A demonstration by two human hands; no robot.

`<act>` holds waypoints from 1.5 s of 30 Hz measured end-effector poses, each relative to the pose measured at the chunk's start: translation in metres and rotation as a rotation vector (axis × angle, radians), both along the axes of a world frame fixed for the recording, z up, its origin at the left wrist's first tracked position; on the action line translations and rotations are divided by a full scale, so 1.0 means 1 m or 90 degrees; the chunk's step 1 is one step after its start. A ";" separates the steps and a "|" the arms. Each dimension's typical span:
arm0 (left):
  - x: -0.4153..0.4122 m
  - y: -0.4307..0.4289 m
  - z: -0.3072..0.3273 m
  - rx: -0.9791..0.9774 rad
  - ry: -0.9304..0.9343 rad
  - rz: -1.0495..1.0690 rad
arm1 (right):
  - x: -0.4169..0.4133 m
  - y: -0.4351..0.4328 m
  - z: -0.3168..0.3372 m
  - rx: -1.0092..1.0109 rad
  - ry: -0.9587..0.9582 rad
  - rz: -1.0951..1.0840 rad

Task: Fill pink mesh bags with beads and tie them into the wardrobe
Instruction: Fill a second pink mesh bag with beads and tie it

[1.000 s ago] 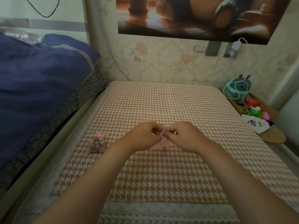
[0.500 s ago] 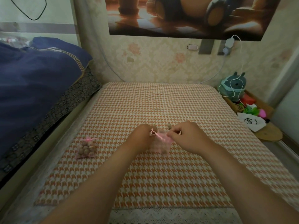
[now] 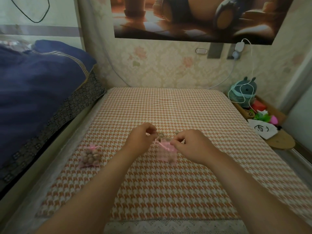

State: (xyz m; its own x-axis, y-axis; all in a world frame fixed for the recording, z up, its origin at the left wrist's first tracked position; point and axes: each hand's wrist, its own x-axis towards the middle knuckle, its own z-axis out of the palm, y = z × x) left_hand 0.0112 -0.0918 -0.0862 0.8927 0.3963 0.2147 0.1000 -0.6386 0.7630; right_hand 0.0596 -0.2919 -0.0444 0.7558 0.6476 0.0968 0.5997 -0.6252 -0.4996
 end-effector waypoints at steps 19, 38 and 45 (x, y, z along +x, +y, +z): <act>-0.024 -0.028 0.051 0.059 0.147 -0.121 | -0.004 0.008 0.005 -0.035 0.011 -0.010; -0.062 0.036 0.049 0.104 0.141 0.005 | 0.015 0.081 -0.030 -0.025 -0.002 0.021; -0.061 0.042 0.045 0.080 0.139 -0.041 | 0.028 0.104 -0.047 -0.204 -0.089 0.024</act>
State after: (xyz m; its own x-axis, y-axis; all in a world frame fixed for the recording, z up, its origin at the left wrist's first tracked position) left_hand -0.0502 -0.0498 -0.0416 0.9456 0.3201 0.0580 0.2104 -0.7377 0.6415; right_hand 0.0876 -0.1883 -0.0910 0.7244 0.6892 -0.0152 0.6743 -0.7130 -0.1922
